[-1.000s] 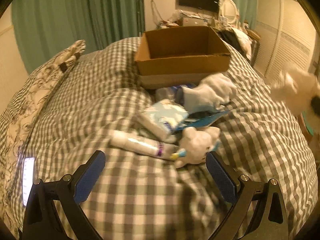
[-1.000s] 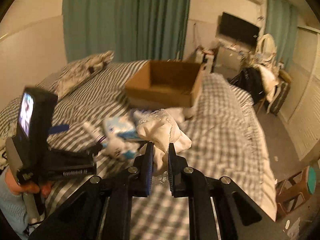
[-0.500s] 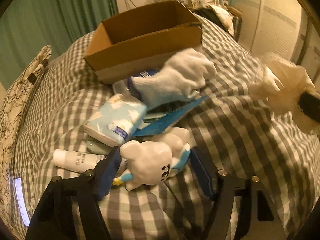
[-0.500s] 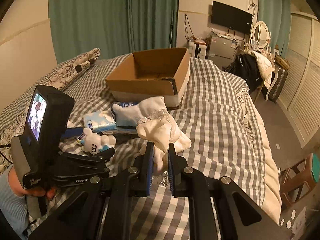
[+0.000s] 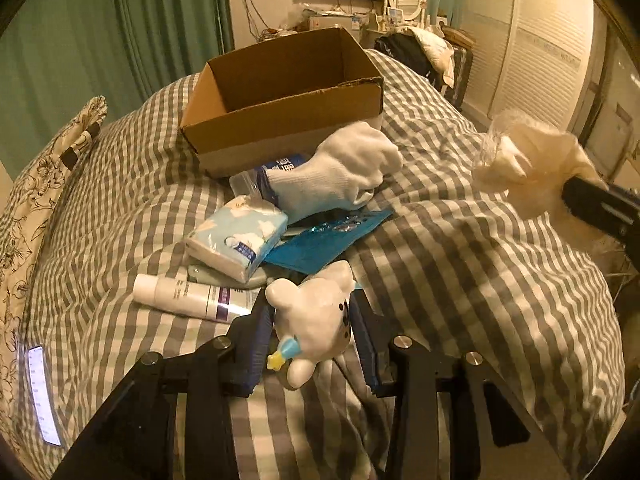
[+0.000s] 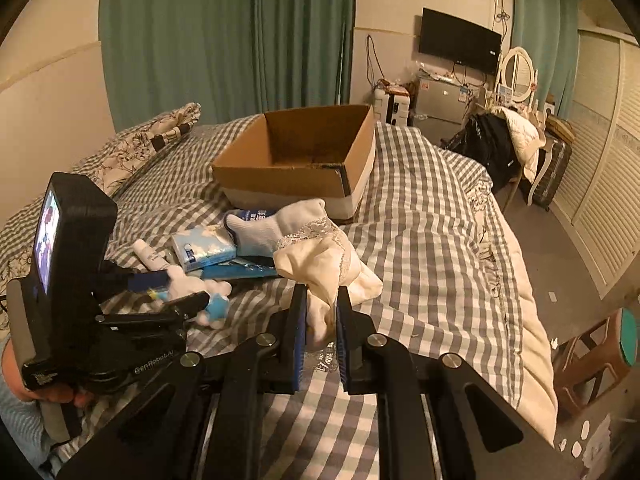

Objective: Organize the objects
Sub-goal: 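Grasp the white plush bear with the left gripper while the right gripper grasps the white socks, then drop the plush bear into the box with the left gripper while the right drops the socks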

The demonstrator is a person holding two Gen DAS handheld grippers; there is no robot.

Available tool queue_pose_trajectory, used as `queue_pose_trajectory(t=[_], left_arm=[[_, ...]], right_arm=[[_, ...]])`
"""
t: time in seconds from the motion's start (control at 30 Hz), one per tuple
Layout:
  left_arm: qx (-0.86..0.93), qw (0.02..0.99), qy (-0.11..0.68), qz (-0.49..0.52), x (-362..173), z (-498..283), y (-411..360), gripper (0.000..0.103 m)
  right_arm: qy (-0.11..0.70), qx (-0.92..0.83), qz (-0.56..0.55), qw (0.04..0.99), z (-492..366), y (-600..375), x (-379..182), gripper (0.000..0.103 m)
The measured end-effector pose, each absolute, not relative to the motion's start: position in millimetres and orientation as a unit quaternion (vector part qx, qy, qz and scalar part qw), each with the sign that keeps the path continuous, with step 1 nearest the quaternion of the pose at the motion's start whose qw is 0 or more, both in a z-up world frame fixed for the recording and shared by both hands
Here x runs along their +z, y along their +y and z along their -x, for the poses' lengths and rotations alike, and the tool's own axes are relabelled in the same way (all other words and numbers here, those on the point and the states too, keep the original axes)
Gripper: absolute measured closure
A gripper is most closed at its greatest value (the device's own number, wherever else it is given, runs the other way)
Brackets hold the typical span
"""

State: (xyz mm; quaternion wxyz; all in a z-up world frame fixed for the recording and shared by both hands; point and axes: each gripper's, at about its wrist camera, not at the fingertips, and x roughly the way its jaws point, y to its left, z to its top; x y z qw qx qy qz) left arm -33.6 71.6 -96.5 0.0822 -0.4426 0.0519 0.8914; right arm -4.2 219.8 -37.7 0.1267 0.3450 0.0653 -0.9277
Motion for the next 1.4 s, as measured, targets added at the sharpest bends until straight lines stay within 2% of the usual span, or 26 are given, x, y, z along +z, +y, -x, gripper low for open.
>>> queue_pose_trajectory(t=[0.2,0.7,1.07,1.4], left_arm=[[0.898,0.086,0.026,0.432,-86,21,64,0.064],[0.931,0.081,-0.017,0.356,-10,34,31,0.064],[0.941,0.078,-0.032,0.328,25,83,15,0.064],[0.943,0.063,-0.031,0.325,34,158,5,0.064]], right_arm=[[0.075,-0.93,-0.336,0.127,-4,215,-29,0.091],[0.113,-0.935,-0.307,0.134,8,191,-5,0.091],[0.137,-0.942,-0.267,0.147,48,177,29,0.091],[0.123,-0.948,-0.247,0.16,127,169,54,0.091]])
